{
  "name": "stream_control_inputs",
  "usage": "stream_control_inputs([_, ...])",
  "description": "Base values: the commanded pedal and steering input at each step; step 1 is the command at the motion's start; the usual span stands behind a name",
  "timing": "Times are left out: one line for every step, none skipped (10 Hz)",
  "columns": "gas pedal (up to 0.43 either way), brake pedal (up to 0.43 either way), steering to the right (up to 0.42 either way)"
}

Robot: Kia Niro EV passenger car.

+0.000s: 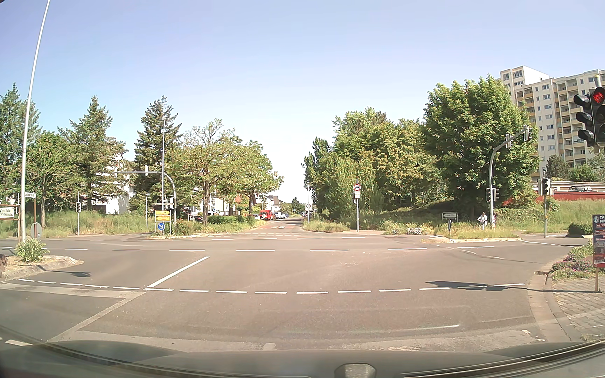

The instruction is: Follow the waypoints while adhering to traffic rules and regulations

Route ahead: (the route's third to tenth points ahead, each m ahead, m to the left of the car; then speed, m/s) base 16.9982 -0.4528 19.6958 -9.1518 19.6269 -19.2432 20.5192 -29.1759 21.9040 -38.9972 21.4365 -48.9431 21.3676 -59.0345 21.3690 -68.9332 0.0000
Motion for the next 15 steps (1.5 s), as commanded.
stream_control_inputs([0.0,0.183,0.09])
stream_control_inputs([0.0,0.183,0.09])
stream_control_inputs([0.0,0.183,0.09])
stream_control_inputs([0.0,0.183,0.09])
stream_control_inputs([0.0,0.183,0.09])
stream_control_inputs([0.0,0.183,0.09])
stream_control_inputs([0.0,0.183,0.09])
stream_control_inputs([0.0,0.183,0.09])
stream_control_inputs([0.0,0.183,0.09])
stream_control_inputs([0.0,0.183,0.09])
stream_control_inputs([0.0,0.183,0.09])
stream_control_inputs([0.0,0.183,0.09])
stream_control_inputs([0.0,0.183,0.09])
stream_control_inputs([0.0,0.183,0.09])
stream_control_inputs([0.0,0.183,0.09])
